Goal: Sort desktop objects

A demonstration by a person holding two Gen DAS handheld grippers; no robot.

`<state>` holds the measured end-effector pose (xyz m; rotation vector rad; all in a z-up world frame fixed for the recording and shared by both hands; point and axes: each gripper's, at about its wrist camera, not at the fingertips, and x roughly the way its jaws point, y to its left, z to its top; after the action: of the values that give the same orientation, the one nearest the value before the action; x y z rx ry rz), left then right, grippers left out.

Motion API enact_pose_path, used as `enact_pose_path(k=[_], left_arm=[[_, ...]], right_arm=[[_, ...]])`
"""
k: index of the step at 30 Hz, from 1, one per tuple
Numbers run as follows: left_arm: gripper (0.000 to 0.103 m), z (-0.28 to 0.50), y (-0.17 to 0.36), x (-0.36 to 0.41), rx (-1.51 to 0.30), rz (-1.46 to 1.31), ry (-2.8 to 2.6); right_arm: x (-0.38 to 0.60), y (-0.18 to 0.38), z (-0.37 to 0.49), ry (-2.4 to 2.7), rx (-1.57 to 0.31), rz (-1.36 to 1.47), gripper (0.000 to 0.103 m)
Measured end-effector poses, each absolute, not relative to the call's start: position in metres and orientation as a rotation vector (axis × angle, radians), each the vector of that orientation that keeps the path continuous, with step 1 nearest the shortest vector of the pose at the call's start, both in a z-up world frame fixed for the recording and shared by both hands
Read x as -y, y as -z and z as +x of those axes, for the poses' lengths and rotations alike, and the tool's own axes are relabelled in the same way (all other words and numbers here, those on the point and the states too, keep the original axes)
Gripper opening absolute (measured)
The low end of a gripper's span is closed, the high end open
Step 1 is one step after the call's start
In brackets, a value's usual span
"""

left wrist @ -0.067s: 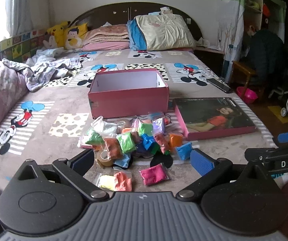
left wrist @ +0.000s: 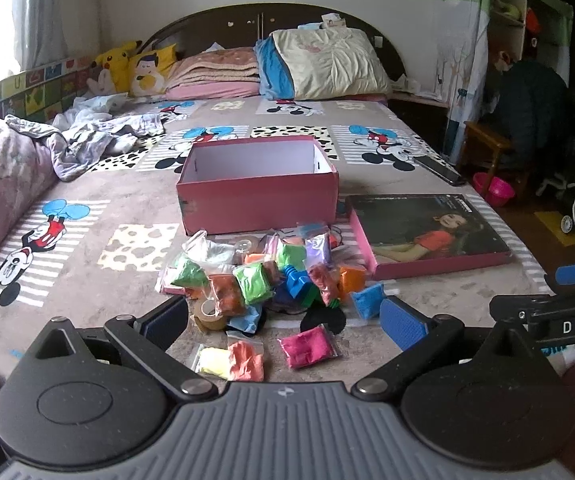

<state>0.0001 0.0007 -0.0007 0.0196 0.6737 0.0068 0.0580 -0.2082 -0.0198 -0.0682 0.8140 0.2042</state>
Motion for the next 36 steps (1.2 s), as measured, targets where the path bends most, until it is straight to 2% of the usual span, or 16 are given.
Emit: enact_pose_path(k=[36], left_arm=[[0.103,-0.0002,0.0072,-0.0008,-0.692,0.002,0.004]], right_arm=[[0.2091,0.0186,0.0579,-0.204,-0.807,-0.067,0.102]])
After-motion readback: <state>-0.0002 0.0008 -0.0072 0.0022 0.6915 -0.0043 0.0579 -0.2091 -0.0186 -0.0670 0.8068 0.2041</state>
